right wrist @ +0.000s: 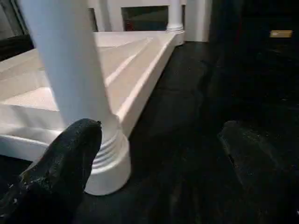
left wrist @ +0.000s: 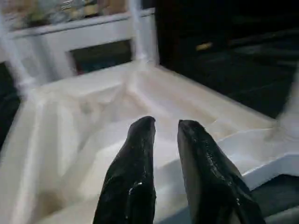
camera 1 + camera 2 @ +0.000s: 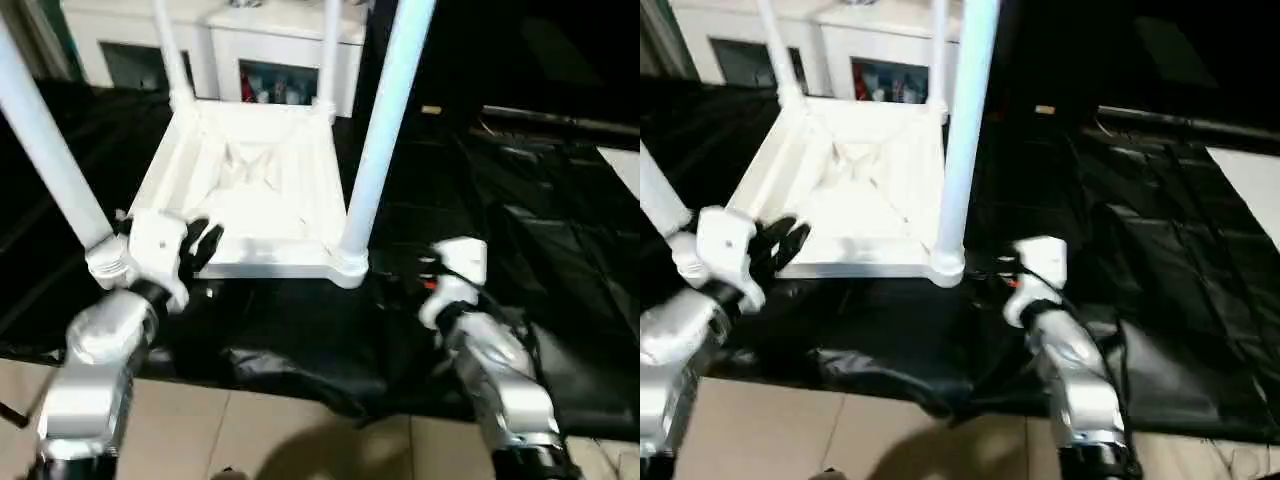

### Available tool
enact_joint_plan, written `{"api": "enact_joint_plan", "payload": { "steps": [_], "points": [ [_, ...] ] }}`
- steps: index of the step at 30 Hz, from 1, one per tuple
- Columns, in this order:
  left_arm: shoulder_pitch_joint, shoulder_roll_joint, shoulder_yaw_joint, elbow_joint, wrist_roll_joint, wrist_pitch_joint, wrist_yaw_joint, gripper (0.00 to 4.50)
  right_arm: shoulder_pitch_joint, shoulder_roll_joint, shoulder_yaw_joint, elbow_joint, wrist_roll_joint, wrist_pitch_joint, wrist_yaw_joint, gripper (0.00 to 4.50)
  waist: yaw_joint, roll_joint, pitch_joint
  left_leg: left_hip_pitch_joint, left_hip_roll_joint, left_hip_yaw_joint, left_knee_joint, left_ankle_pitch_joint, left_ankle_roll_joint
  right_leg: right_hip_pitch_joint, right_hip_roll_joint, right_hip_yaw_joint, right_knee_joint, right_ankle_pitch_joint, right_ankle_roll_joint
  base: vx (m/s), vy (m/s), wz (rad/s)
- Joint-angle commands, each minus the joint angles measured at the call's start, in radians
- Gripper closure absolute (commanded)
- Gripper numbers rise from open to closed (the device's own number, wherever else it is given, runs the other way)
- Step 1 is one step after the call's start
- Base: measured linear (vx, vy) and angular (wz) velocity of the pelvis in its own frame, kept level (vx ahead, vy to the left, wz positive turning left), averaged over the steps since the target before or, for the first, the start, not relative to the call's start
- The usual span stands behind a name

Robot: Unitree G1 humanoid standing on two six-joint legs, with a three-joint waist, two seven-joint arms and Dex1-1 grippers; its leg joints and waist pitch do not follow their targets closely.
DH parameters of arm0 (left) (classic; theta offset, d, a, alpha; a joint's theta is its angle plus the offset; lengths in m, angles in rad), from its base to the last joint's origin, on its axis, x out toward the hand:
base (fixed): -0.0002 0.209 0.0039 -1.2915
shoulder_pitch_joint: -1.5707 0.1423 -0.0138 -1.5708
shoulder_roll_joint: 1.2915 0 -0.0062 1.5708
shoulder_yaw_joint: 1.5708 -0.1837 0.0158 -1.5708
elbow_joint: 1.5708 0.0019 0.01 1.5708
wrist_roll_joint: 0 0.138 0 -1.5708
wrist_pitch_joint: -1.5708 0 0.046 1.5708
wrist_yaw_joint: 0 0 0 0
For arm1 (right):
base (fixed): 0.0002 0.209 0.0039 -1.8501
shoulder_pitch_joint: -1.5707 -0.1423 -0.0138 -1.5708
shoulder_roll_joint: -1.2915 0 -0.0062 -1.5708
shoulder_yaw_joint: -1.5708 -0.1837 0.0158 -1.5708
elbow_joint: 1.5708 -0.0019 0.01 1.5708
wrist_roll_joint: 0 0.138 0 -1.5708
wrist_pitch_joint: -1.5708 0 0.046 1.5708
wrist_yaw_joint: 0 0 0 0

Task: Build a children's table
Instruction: Rotate table base

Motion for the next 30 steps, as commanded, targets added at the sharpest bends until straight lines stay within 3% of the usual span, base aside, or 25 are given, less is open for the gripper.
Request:
{"api": "enact_joint_plan", "payload": {
  "steps": [1,4,5,6,9,12,15,17,19,21,22,23,24,27,30],
  "points": [
    [-0.031,0.024,-0.013,0.046,-0.053,-0.018,-0.111,3.47,-0.017,-0.017,0.002,-0.027,0.016,0.023,0.009,0.0,0.002,0.008,-0.046,-0.005,0.01,0.0,-0.065,-0.204,-0.008,0.033,-0.073,0.063,-0.141,-0.405,0.004,0.0,0.0,0.0],
    [-0.107,0.092,-0.058,0.11,-0.082,0.01,-0.264,3.21,-0.032,-0.073,0.012,-0.021,0.02,0.042,0.067,0.0,-0.004,0.02,-0.053,0.001,0.019,-0.004,-0.067,-0.198,-0.008,0.035,-0.068,0.065,-0.117,-0.242,-0.062,0.0,0.0,0.0],
    [-0.109,0.093,-0.06,0.111,-0.082,0.01,-0.268,3.21,-0.033,-0.074,0.012,-0.021,0.02,0.042,0.069,0.0,-0.004,0.02,-0.053,0.001,0.019,-0.004,-0.067,-0.198,-0.008,0.035,-0.068,0.065,-0.117,-0.242,-0.062,0.0,0.0,0.0],
    [-0.133,0.115,-0.084,0.123,-0.089,0.025,-0.317,3.11,-0.037,-0.095,0.011,-0.022,0.024,0.047,0.092,0.0,-0.01,0.018,-0.055,-0.004,0.018,-0.003,-0.068,-0.166,-0.01,0.043,-0.066,0.064,-0.104,-0.122,-0.103,0.0,0.0,0.0],
    [-0.173,0.148,-0.156,0.152,-0.072,0.05,-0.412,2.79,-0.048,-0.151,0.019,-0.028,0.034,0.07,0.165,0.0,-0.014,0.015,-0.064,-0.002,0.019,0.002,-0.062,-0.098,0.01,0.05,-0.065,0.064,-0.088,0.032,-0.15,0.0,0.0,0.0],
    [-0.251,0.156,-0.24,0.266,-0.056,0.022,-0.556,2.79,-0.078,-0.24,0.048,-0.033,0.05,0.104,0.296,0.0,-0.017,0.005,-0.067,-0.002,0.013,0.01,-0.053,-0.038,0.036,0.055,-0.063,0.068,-0.083,0.127,-0.17,0.0,0.0,0.0],
    [-0.311,0.142,-0.28,0.353,-0.051,0.017,-0.634,2.79,-0.095,-0.299,0.067,-0.026,0.056,0.109,0.376,0.0,-0.017,-0.001,-0.067,-0.003,0.015,0.016,-0.05,-0.036,0.056,0.057,-0.071,0.072,-0.084,0.122,-0.179,0.0,0.0,0.0],
    [-0.372,0.137,-0.335,0.442,-0.01,-0.023,-0.692,2.79,-0.103,-0.352,0.084,-0.015,0.06,0.12,0.441,0.0,-0.014,-0.003,-0.064,0.0,0.017,0.019,-0.051,-0.062,0.062,0.056,-0.074,0.073,-0.092,0.064,-0.177,0.0,0.0,0.0],
    [-0.423,0.117,-0.359,0.518,0.021,-0.036,-0.696,2.79,-0.11,-0.38,0.093,0.001,0.048,0.117,0.468,0.0,-0.012,-0.007,-0.062,0.0,0.018,0.021,-0.051,-0.079,0.06,0.057,-0.076,0.074,-0.097,0.019,-0.171,0.0,0.0,0.0],
    [-0.497,0.086,-0.384,0.645,0.077,-0.08,-0.671,3.16,-0.119,-0.406,0.105,0.015,0.031,0.117,0.489,0.0,-0.015,-0.001,-0.062,0.002,0.017,0.023,-0.049,-0.092,0.054,0.054,-0.073,0.073,-0.104,-0.015,-0.167,0.0,0.0,0.0],
    [-0.497,0.086,-0.384,0.645,0.077,-0.08,-0.671,3.16,-0.119,-0.406,0.105,0.015,0.031,0.117,0.489,0.0,-0.011,-0.005,-0.064,0.002,0.019,0.02,-0.048,-0.096,0.05,0.058,-0.077,0.073,-0.102,-0.022,-0.167,0.0,0.0,0.0],
    [-0.539,0.071,-0.397,0.724,0.112,-0.119,-0.632,3.19,-0.121,-0.417,0.113,0.011,0.023,0.118,0.499,0.0,-0.012,0.009,-0.065,0.002,0.021,0.019,-0.048,-0.096,0.049,0.056,-0.078,0.074,-0.099,-0.013,-0.174,0.0,0.0,0.0],
    [-0.576,0.06,-0.41,0.794,0.141,-0.147,-0.6,3.3,-0.118,-0.426,0.119,0.001,0.019,0.122,0.505,0.0,-0.017,0.009,-0.065,0.003,0.016,0.02,-0.046,-0.106,0.046,0.057,-0.071,0.073,-0.107,-0.009,-0.168,0.0,0.0,0.0],
    [-0.651,0.043,-0.43,0.934,0.181,-0.192,-0.543,3.64,-0.102,-0.452,0.127,-0.033,0.024,0.138,0.516,0.0,-0.016,0.013,-0.07,-0.001,0.014,0.017,-0.042,-0.082,0.056,0.065,-0.07,0.072,-0.099,0.069,-0.185,0.0,0.0,0.0],
    [-0.68,0.04,-0.451,0.994,0.197,-0.216,-0.563,3.92,-0.075,-0.468,0.13,-0.062,0.03,0.151,0.524,0.0,-0.017,0.009,-0.074,-0.003,0.017,0.015,-0.04,-0.063,0.068,0.068,-0.072,0.072,-0.091,0.124,-0.21,0.0,0.0,0.0]
  ]
}}
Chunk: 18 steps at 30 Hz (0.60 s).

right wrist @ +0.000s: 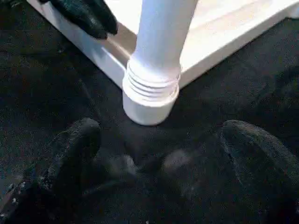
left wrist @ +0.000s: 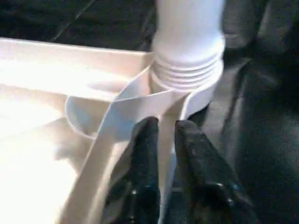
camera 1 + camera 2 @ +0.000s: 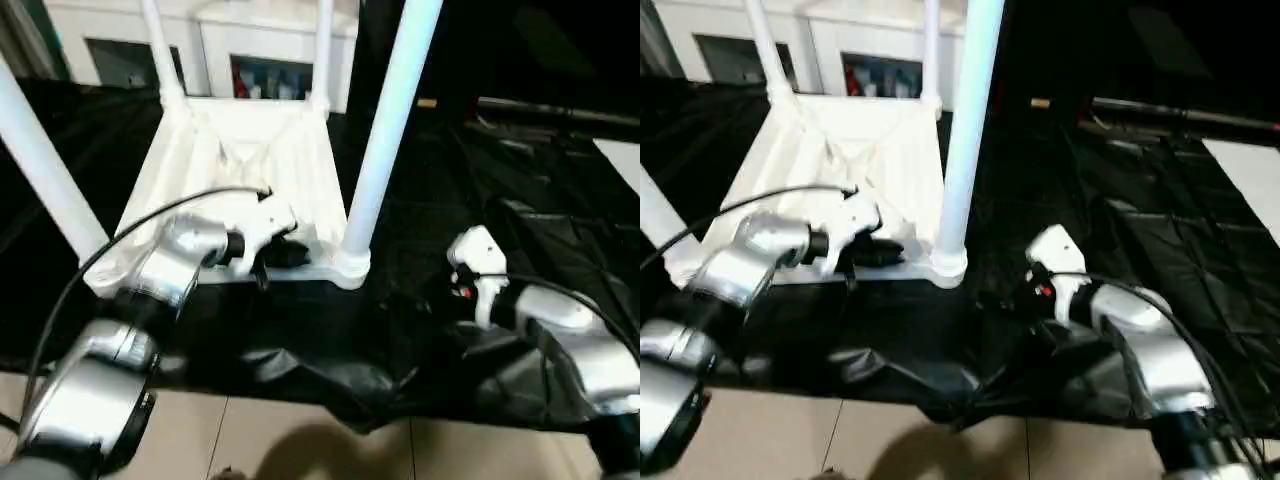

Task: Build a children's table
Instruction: Rotate table base

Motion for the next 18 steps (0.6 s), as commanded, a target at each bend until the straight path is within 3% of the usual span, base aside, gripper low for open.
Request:
{"api": "enact_joint_plan", "payload": {
  "steps": [1,8,12,17,18],
  "points": [
    [-0.021,-0.002,-0.027,0.039,0.03,-0.026,-0.01,4.03,0.018,-0.019,0.001,-0.037,-0.005,0.017,0.01,0.0,-0.002,0.007,-0.072,-0.001,0.016,-0.004,-0.052,-0.07,0.052,0.066,-0.07,0.055,-0.07,0.106,-0.215,0.0,0.0,0.0],
    [-0.072,-0.022,-0.028,0.163,0.06,-0.104,-0.034,4.48,0.01,-0.025,0.006,-0.032,-0.007,0.018,0.016,0.0,-0.005,0.005,-0.066,0.004,0.019,-0.002,-0.055,-0.125,0.048,0.063,-0.074,0.055,-0.084,-0.016,-0.222,0.0,0.0,0.0],
    [-0.108,-0.026,-0.038,0.246,0.087,-0.162,-0.021,4.49,0.002,-0.033,0.012,-0.032,-0.007,0.021,0.013,0.0,-0.004,0.001,-0.068,0.003,0.02,-0.002,-0.054,-0.108,0.054,0.064,-0.075,0.055,-0.079,0.014,-0.227,0.0,0.0,0.0],
    [-0.138,-0.043,0.008,0.298,0.064,-0.162,-0.035,4.0,-0.008,-0.033,0.013,-0.019,-0.012,0.014,0.012,0.0,-0.004,0.0,-0.069,0.002,0.02,-0.002,-0.052,-0.087,0.068,0.065,-0.077,0.054,-0.076,0.051,-0.237,0.0,0.0,0.0],
    [-0.139,-0.042,0.01,0.297,0.06,-0.162,-0.047,3.9,-0.012,-0.033,0.013,-0.014,-0.016,0.011,0.009,0.0,-0.003,-0.006,-0.068,0.002,0.02,-0.001,-0.053,-0.088,0.07,0.065,-0.077,0.054,-0.076,0.042,-0.239,0.0,0.0,0.0]
  ]
}}
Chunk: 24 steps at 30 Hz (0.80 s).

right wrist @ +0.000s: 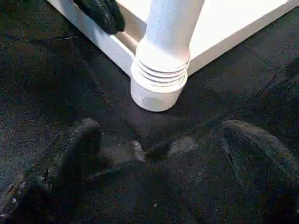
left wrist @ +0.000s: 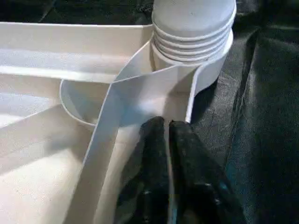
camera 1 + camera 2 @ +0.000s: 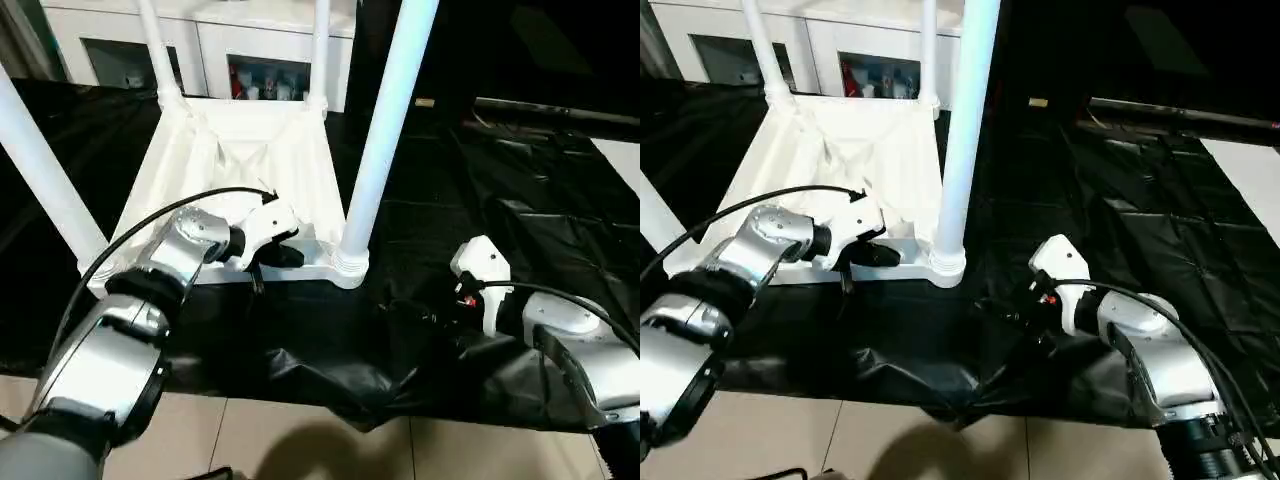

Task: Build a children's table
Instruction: Rotate table base

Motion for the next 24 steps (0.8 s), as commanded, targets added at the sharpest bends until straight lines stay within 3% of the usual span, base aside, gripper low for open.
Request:
{"api": "enact_joint_plan", "payload": {
  "steps": [1,11,13,18,20,23,24],
  "points": [
    [-0.023,-0.004,0.014,0.018,-0.013,-0.005,-0.024,3.9,-0.025,-0.013,0.002,0.008,-0.015,-0.005,0.0,0.0,0.0,-0.004,-0.069,0.002,0.02,-0.002,-0.054,-0.086,0.07,0.064,-0.077,0.054,-0.075,0.037,-0.238,0.0,0.0,0.0],
    [-0.041,0.001,0.015,0.065,0.002,-0.023,-0.061,2.94,-0.044,-0.004,0.017,0.014,-0.006,-0.003,0.015,0.0,0.006,-0.004,-0.067,0.004,0.023,-0.001,-0.055,-0.089,0.071,0.061,-0.08,0.055,-0.077,0.025,-0.238,0.0,0.0,0.0],
    [-0.036,0.012,-0.024,0.09,0.076,-0.066,0.015,2.75,-0.038,-0.002,0.028,0.006,0.001,-0.002,0.031,0.0,0.006,-0.001,-0.066,0.004,0.024,-0.003,-0.056,-0.106,0.068,0.061,-0.077,0.054,-0.078,0.016,-0.23,0.0,0.0,0.0],
    [-0.044,0.011,-0.018,0.114,0.088,-0.068,0.079,2.73,-0.03,0.007,0.033,-0.006,0.002,-0.001,0.028,0.0,0.007,0.005,-0.067,0.004,0.024,-0.004,-0.057,-0.104,0.057,0.062,-0.079,0.055,-0.077,0.035,-0.233,0.0,0.0,0.0],
    [-0.049,0.011,-0.017,0.122,0.089,-0.07,0.076,2.9,-0.024,0.008,0.036,-0.014,0.006,0.001,0.026,0.0,0.007,0.009,-0.067,0.006,0.024,-0.005,-0.057,-0.107,0.054,0.061,-0.079,0.055,-0.076,0.04,-0.238,0.0,0.0,0.0],
    [-0.055,0.009,-0.009,0.131,0.088,-0.069,0.063,3.11,-0.018,0.009,0.036,-0.021,0.008,0.002,0.026,0.0,0.008,0.008,-0.066,0.007,0.024,-0.005,-0.058,-0.121,0.05,0.061,-0.08,0.055,-0.079,0.027,-0.24,0.0,0.0,0.0],
    [-0.055,0.009,-0.009,0.131,0.088,-0.069,0.063,3.38,-0.018,0.009,0.036,-0.021,0.008,0.002,0.026,0.0,0.008,0.007,-0.066,0.007,0.024,-0.004,-0.058,-0.127,0.047,0.061,-0.08,0.055,-0.081,0.015,-0.239,0.0,0.0,0.0]
  ]
}}
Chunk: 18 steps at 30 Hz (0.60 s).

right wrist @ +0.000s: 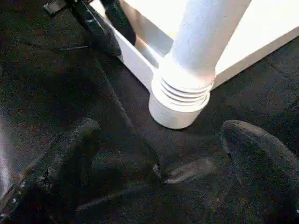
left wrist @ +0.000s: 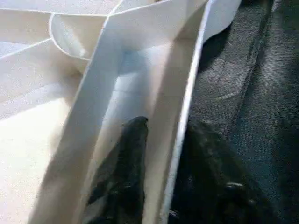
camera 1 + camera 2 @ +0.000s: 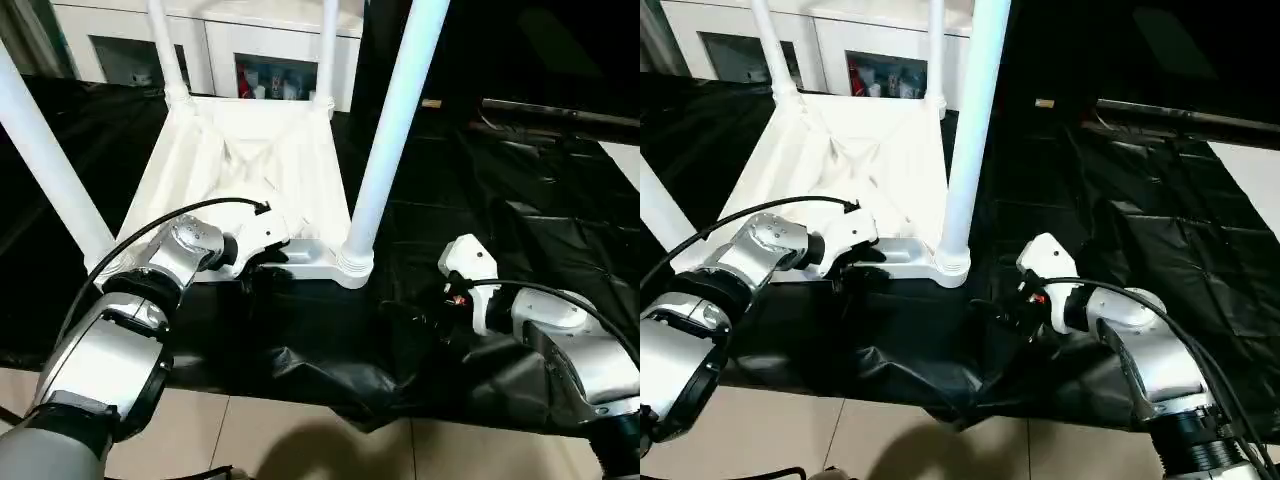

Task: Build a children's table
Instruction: Rotate table base

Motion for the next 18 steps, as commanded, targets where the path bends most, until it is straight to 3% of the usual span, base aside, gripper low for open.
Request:
{"api": "enact_joint_plan", "payload": {
  "steps": [1,7,11,18],
  "points": [
    [-0.045,0.005,0.009,0.01,0.009,-0.006,0.005,3.38,0.006,-0.004,0.001,-0.02,0.003,0.003,0.003,0.0,-0.002,0.008,-0.067,0.007,0.024,-0.004,-0.059,-0.128,0.046,0.061,-0.079,0.055,-0.08,0.013,-0.239,0.0,0.0,0.0],
    [-0.047,0.001,0.016,0.024,0.01,-0.001,-0.062,3.87,0.004,-0.001,0.001,-0.015,0.004,0.0,0.007,0.0,-0.001,0.006,-0.067,0.005,0.024,-0.005,-0.059,-0.119,0.044,0.062,-0.08,0.056,-0.079,0.021,-0.238,0.0,0.0,0.0],
    [-0.04,0.007,0.01,0.024,0.011,0.01,-0.11,4.15,-0.003,0.004,0.006,-0.009,0.008,-0.007,0.01,0.0,-0.006,0.006,-0.072,0.002,0.023,-0.007,-0.058,-0.077,0.059,0.067,-0.08,0.055,-0.069,0.109,-0.254,0.0,0.0,0.0],
    [0.003,0.055,-0.01,-0.025,0.006,0.07,-0.304,4.49,-0.004,0.012,0.01,-0.006,0.015,-0.019,0.013,0.0,-0.019,0.009,-0.07,0.003,0.027,-0.007,-0.06,-0.08,0.075,0.067,-0.084,0.054,-0.067,0.141,-0.284,0.0,0.0,0.0]
  ]
}}
